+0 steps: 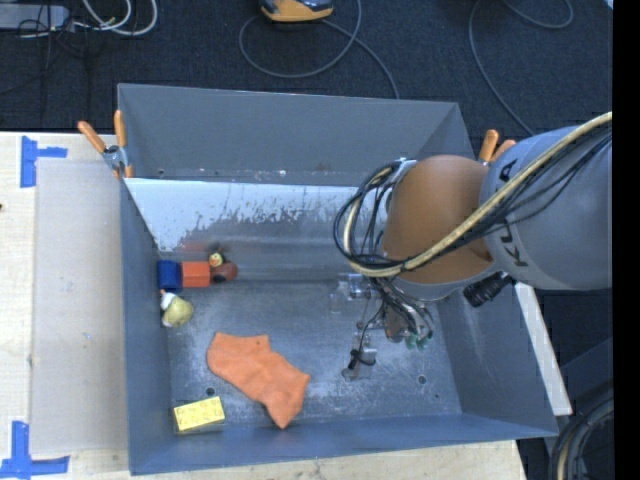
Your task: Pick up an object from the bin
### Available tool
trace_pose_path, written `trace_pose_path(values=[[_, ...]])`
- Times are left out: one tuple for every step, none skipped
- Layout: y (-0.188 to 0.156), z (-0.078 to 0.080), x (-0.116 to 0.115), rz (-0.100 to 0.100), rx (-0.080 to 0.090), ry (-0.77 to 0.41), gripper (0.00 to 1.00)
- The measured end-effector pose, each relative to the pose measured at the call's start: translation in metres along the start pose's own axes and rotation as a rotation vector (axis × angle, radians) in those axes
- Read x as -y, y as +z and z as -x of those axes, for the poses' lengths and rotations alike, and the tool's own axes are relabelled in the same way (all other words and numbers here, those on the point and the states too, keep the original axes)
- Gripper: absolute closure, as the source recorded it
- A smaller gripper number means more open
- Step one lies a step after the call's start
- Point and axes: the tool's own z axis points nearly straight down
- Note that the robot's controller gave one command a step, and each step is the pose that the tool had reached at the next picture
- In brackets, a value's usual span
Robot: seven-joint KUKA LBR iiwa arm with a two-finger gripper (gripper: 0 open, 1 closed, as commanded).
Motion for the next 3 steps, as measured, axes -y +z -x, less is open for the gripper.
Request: trace_pose_path(values=[[-0.004,0.002,0.000,0.000,0.007,0.001,0.00],[0.016,0.014,-0.033,-0.001,0.007,0.041,0.00],[0.025,0.012,-0.051,0.000,0.003,0.046,0.00]])
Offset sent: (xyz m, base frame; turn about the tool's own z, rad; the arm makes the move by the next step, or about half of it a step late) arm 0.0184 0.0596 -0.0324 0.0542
